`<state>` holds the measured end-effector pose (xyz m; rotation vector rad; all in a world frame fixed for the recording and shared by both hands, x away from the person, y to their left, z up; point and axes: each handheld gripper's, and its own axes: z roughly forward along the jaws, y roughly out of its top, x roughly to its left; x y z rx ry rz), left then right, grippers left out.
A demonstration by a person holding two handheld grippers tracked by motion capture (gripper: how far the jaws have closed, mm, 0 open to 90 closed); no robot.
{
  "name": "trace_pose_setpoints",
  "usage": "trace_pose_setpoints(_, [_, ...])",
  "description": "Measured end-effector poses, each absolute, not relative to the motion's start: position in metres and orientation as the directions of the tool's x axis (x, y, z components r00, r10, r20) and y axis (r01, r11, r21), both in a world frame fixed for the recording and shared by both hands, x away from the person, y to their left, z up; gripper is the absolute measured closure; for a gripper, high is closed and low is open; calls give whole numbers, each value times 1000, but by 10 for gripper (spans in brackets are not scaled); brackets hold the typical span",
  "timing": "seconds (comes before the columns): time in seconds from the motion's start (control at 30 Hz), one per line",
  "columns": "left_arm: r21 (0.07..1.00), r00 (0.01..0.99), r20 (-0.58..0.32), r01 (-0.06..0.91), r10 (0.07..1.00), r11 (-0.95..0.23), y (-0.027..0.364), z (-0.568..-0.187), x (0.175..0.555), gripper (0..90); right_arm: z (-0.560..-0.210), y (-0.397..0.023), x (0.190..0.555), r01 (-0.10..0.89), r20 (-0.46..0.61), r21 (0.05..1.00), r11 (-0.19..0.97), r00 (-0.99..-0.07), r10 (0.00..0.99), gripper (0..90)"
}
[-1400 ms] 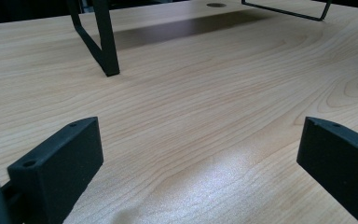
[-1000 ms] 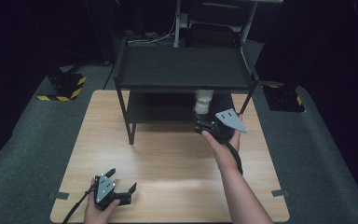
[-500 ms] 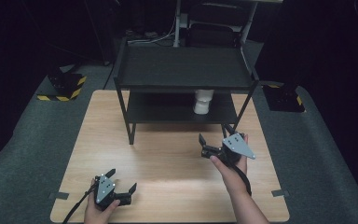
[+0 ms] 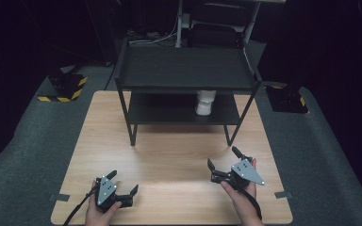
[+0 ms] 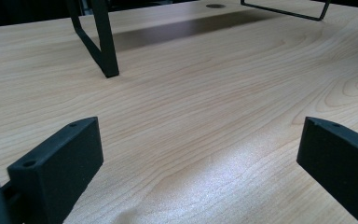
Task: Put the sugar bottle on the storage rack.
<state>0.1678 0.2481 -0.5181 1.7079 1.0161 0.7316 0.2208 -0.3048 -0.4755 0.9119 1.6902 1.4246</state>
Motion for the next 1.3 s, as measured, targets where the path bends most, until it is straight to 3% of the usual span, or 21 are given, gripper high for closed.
trace_pose_setpoints(0.5, [941, 470, 15, 291, 883, -171, 248, -518, 167, 5, -510, -322, 200, 147, -74, 977, 154, -446, 892, 2])
trace_pose_setpoints(1.3, [940, 468, 16, 294, 884, -173, 247, -518, 168, 5, -512, -334, 204, 285, -59, 937, 203, -443, 895, 3])
